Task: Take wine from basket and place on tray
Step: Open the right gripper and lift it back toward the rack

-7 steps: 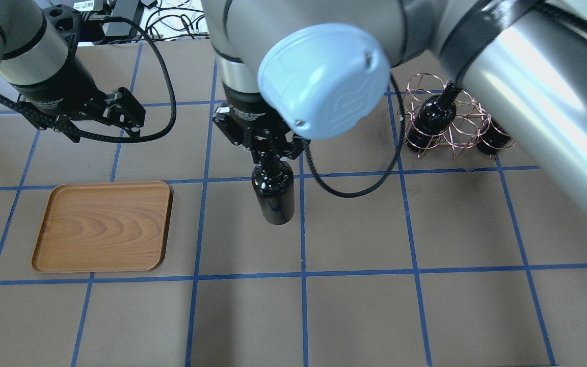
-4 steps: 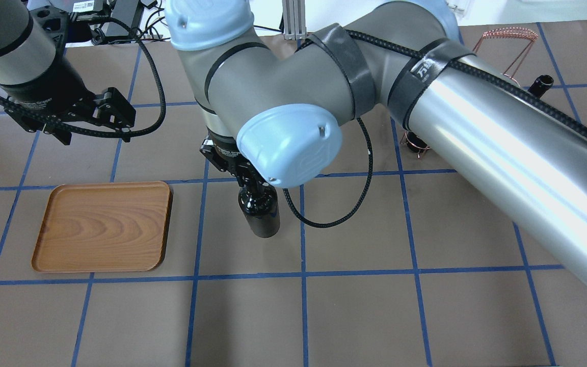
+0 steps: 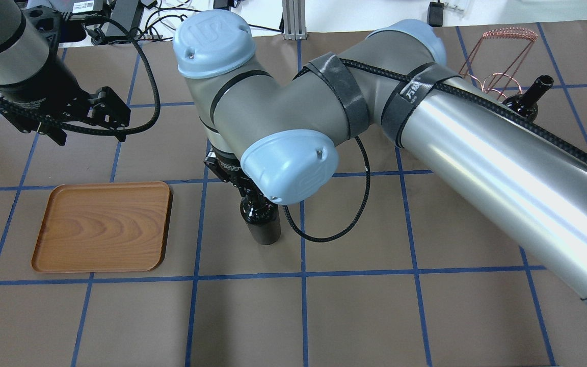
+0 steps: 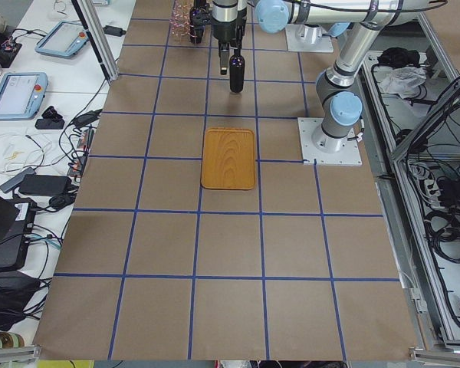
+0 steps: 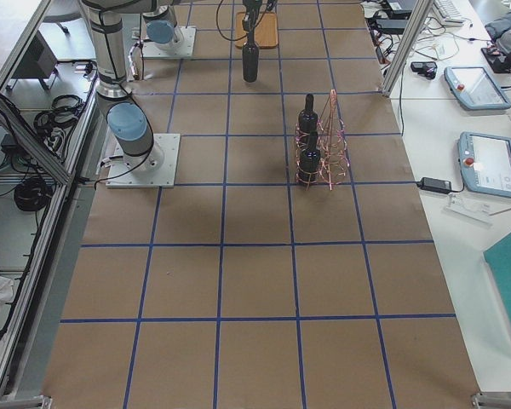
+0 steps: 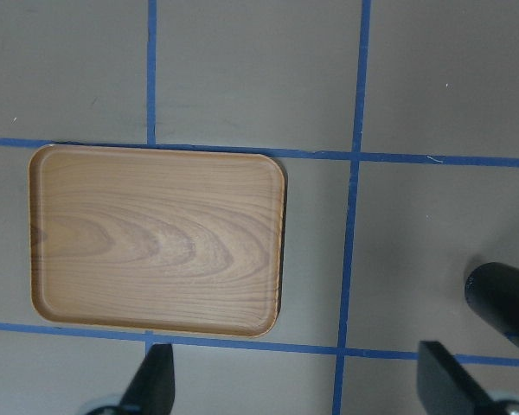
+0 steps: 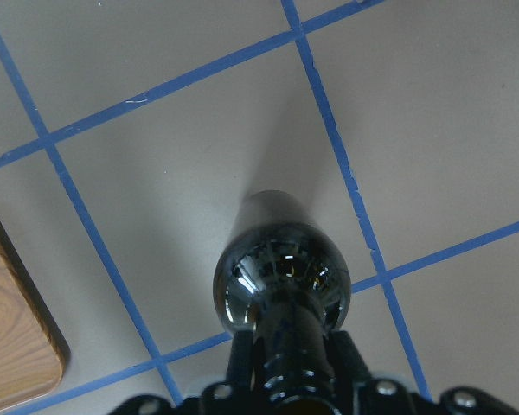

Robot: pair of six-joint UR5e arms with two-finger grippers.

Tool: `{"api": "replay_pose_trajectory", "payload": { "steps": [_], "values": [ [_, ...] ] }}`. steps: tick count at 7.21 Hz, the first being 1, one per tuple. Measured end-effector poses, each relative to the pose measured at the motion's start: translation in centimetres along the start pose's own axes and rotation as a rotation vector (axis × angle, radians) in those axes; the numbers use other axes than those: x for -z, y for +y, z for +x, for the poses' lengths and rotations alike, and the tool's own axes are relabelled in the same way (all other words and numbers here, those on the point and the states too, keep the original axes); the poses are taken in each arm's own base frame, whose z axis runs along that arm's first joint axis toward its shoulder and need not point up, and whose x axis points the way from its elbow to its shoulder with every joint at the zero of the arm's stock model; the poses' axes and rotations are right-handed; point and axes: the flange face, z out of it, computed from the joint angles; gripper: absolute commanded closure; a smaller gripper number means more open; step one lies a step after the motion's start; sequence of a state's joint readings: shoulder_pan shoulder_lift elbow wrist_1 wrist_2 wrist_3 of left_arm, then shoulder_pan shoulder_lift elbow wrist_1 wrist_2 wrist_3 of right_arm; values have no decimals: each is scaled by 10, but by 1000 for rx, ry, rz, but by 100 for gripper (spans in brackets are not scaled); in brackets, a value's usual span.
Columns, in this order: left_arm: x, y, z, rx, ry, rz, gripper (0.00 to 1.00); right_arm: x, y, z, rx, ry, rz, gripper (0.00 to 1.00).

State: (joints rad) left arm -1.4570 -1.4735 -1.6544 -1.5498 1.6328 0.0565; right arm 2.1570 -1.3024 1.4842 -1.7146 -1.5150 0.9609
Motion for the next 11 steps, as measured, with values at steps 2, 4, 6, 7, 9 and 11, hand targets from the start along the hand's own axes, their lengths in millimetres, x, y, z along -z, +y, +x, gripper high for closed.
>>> {"api": "replay_pose_trajectory", "payload": {
  "steps": [2,4,6,7,9,11],
  "values": [
    [-2,-2,0,1,3,1,0,-6,5,-3,4,1,10,4],
    [-6,-4,0,-1,8,-2,0,-11,6,-3,5,-2,17,0],
    [-8,-3,0,0,7,-4,0,5,-3,-3,28,-47,47,0],
    [-9,-3,0,1,9,-9,0,31,-26,5,65,-82,80,0],
    [-13,-5,6,-5,20,-18,0,85,-85,62,170,-81,114,0],
    [-12,1,37,-30,57,-15,0,129,-140,159,272,-20,122,0]
  ]
}}
